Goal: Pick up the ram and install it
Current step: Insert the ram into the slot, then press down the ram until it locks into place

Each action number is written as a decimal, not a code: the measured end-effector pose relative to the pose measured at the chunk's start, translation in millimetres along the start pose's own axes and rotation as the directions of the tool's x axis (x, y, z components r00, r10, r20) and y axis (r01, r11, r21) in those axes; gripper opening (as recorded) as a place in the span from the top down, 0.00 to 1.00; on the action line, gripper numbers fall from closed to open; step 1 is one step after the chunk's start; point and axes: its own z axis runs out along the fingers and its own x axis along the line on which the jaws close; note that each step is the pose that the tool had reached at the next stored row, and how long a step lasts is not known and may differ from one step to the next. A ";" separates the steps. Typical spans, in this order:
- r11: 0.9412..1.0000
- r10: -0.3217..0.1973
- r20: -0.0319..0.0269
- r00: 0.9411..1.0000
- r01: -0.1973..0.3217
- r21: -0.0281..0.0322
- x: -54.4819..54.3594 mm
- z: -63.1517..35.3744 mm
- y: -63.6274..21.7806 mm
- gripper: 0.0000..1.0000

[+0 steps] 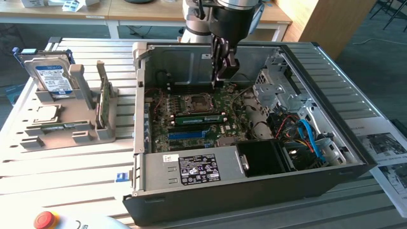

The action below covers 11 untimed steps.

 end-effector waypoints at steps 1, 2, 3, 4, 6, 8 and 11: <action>1.000 0.000 0.004 1.000 0.000 0.001 0.0 0.0 0.0 0.69; 1.000 0.000 0.008 1.000 0.000 0.001 0.1 0.0 0.0 0.69; 1.000 0.000 0.013 1.000 0.000 0.002 0.1 0.0 0.0 0.69; 1.000 0.000 0.016 1.000 0.000 0.003 0.1 0.0 0.0 0.69; 1.000 0.000 0.018 1.000 0.000 0.003 0.1 0.0 0.0 0.69; 1.000 0.000 0.018 1.000 0.000 0.003 0.1 0.0 0.0 0.69; 1.000 0.000 0.018 1.000 0.000 0.003 0.1 0.0 0.0 0.69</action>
